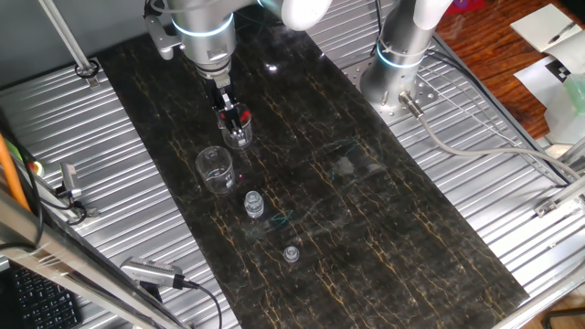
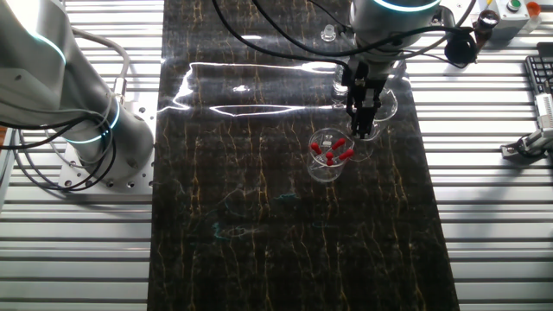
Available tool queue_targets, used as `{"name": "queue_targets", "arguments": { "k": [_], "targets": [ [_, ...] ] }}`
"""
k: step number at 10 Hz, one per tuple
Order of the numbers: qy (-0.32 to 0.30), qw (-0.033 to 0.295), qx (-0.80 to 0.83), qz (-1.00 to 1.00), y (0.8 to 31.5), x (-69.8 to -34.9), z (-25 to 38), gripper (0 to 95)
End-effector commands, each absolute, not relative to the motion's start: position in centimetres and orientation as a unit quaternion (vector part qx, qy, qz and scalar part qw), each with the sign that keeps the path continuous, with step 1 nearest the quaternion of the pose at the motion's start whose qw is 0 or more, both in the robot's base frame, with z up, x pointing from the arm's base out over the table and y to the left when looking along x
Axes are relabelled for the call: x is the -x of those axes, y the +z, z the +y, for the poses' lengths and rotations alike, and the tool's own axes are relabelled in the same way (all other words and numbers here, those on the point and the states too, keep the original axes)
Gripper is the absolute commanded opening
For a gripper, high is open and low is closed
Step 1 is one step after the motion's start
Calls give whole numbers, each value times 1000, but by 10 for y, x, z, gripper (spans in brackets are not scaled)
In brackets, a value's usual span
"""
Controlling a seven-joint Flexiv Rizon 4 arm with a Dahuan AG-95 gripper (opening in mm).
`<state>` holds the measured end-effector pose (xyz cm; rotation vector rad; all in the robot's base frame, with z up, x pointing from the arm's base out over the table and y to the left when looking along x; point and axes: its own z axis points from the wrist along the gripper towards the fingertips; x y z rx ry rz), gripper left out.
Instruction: Transfer liquid using a dropper
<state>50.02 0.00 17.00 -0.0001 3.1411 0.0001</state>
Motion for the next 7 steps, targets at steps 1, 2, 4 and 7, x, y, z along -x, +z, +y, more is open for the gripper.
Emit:
{"name": "queue_targets", "arguments": {
  "k": [1, 2, 4, 7],
  "targets": [
    [0, 0, 0, 1000, 170, -500, 0, 950],
    [29, -2, 56, 998, 170, -500, 0, 0],
    [29, -2, 55, 998, 170, -500, 0, 0],
    [29, -3, 56, 998, 170, -500, 0, 0]
  ]
}}
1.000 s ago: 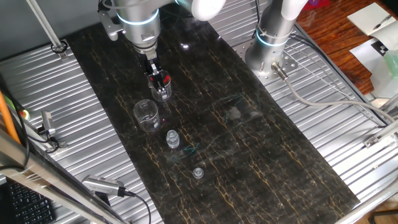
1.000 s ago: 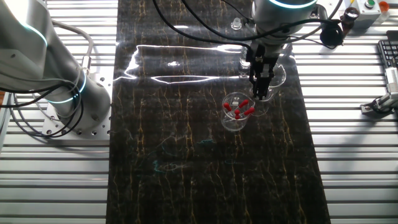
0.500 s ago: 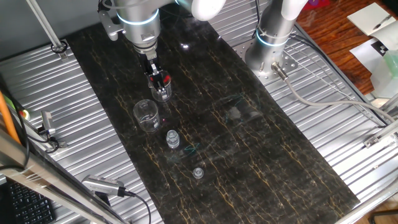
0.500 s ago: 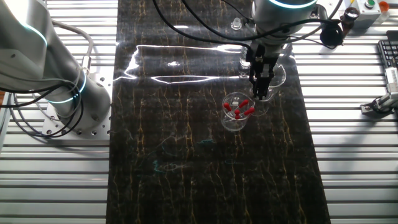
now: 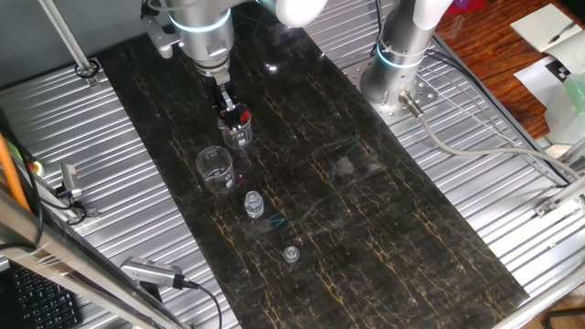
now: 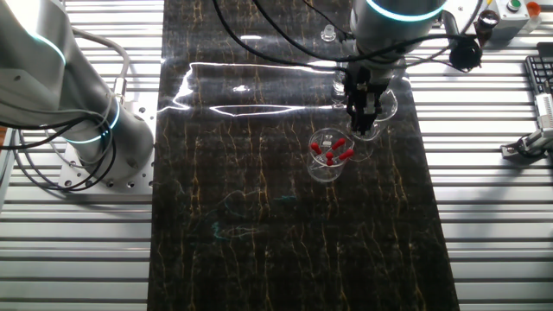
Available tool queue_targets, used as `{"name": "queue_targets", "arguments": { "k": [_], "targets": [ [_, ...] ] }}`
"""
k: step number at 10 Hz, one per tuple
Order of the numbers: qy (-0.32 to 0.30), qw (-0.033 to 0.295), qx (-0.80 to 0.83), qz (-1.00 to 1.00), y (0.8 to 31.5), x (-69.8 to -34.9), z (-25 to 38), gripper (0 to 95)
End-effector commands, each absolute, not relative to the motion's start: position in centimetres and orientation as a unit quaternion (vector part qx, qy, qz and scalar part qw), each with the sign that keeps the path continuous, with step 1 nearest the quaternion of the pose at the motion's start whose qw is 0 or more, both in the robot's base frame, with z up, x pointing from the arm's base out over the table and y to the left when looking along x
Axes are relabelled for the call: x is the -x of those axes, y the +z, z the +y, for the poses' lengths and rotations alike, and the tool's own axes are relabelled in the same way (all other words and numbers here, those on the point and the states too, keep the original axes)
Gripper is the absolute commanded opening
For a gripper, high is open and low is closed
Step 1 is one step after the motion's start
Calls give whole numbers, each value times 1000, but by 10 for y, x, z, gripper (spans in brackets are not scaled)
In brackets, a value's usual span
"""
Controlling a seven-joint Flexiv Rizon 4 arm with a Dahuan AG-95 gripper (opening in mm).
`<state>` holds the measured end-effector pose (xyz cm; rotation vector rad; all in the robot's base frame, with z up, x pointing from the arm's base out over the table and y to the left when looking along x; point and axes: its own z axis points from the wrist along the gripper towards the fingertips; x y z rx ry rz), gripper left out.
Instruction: Transfer liquid using a dropper
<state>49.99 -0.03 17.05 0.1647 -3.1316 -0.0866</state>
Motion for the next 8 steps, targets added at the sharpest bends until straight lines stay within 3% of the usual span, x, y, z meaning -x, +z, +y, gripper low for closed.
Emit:
{"name": "queue_targets", "arguments": {
  "k": [1, 8],
  "targets": [
    [-28, 3, -56, -998, 170, -500, 0, 0],
    [-24, 5, -64, -998, 170, -500, 0, 0]
  ]
}}
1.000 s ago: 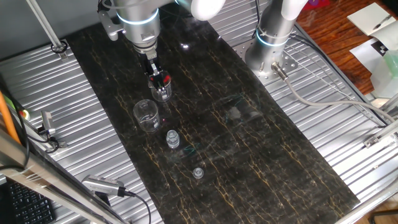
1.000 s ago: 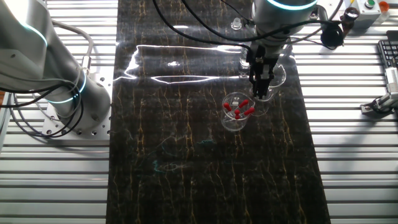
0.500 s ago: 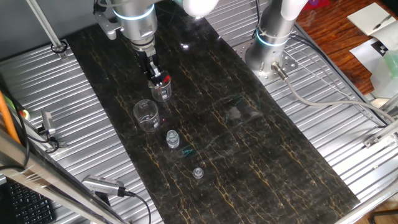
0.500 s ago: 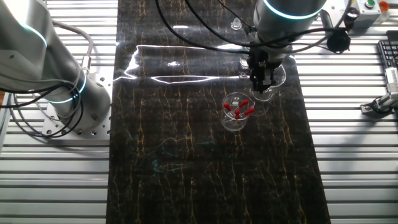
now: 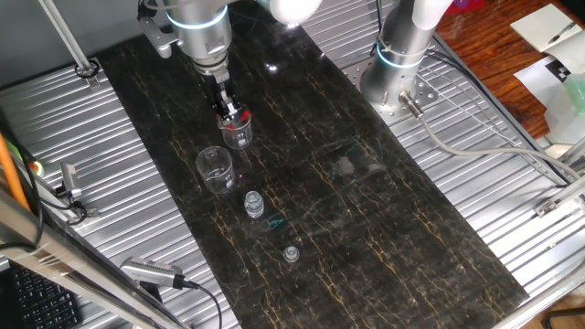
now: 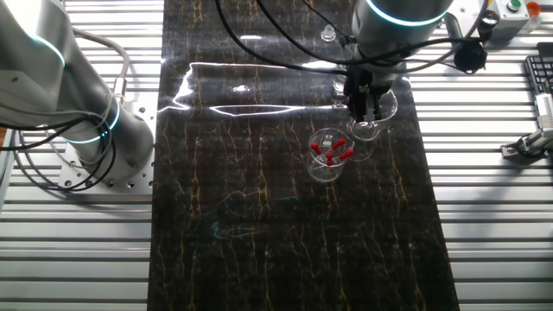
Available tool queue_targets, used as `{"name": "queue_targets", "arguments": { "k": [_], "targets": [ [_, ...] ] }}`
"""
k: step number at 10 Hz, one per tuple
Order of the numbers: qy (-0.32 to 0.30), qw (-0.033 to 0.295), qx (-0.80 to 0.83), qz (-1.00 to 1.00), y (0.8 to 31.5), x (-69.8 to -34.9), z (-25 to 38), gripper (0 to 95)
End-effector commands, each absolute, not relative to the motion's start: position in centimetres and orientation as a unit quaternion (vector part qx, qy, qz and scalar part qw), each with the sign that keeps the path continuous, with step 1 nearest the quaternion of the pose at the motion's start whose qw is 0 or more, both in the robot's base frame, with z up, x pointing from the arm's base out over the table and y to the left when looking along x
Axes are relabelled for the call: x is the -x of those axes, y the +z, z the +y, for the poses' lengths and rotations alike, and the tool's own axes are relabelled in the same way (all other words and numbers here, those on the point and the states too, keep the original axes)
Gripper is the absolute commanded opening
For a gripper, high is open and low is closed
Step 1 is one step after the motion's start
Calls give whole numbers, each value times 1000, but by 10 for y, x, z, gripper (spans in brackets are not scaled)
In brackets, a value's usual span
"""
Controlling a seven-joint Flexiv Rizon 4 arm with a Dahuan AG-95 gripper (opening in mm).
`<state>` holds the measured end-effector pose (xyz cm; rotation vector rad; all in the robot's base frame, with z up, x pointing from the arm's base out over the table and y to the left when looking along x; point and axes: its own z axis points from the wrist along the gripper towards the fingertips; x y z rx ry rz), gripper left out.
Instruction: Transfer liquid using a dropper
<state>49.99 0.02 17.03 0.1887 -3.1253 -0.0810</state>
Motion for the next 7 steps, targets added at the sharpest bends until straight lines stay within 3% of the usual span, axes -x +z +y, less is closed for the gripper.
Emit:
{"name": "queue_targets", "arguments": {
  "k": [1, 4, 6, 7],
  "targets": [
    [-23, 5, -66, -998, 170, -500, 0, 0],
    [-14, 8, -75, -997, 173, -498, -7, 0],
    [-16, 9, -89, -996, 172, -493, -20, 380],
    [-16, 9, -93, -996, 171, -492, -23, 380]
  ]
}}
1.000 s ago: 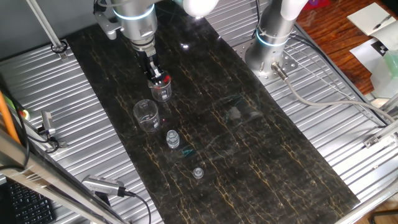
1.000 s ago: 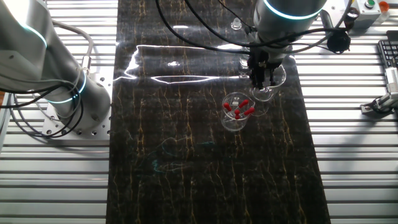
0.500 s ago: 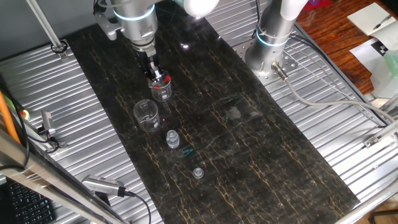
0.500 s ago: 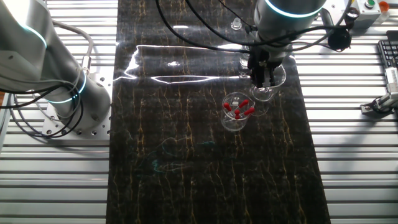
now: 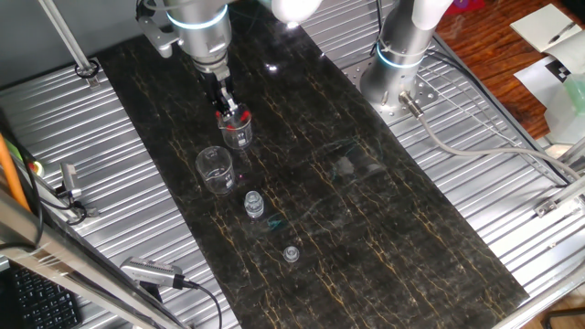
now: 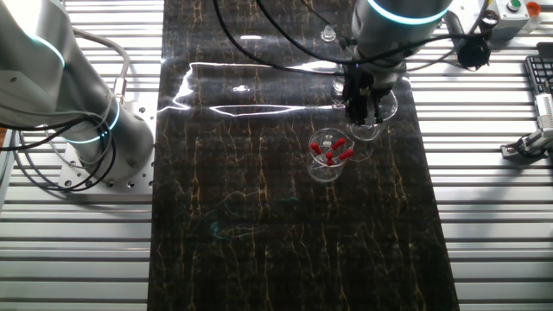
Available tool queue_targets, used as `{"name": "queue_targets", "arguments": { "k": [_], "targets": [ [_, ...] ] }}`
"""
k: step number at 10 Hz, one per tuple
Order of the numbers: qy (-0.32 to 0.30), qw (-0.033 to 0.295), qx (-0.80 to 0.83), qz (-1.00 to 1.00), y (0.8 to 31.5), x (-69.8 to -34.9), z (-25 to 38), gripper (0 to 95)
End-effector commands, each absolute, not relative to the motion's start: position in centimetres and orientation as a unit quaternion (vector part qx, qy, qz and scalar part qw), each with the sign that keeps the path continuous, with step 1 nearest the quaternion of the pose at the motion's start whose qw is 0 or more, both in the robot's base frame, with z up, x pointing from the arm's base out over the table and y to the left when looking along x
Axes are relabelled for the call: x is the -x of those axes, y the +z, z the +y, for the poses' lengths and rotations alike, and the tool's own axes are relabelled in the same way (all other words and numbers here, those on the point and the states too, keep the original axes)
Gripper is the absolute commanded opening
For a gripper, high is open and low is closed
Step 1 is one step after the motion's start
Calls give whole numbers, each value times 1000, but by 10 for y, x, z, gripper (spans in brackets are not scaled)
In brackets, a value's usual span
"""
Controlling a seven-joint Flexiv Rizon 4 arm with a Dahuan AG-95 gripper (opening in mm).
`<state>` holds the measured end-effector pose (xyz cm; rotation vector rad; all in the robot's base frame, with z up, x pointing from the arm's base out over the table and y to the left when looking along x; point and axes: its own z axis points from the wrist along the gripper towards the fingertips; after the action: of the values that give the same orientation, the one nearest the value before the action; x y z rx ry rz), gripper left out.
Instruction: Transfer liquid using a dropper
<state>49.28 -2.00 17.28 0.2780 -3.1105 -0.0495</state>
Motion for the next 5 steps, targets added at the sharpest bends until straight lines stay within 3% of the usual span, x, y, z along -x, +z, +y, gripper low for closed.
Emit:
{"name": "queue_targets", "arguments": {
  "k": [1, 5],
  "targets": [
    [-16, 9, -98, -995, 168, -487, -29, 380],
    [-12, 8, -112, -994, 157, -477, -41, 380]
  ]
}}
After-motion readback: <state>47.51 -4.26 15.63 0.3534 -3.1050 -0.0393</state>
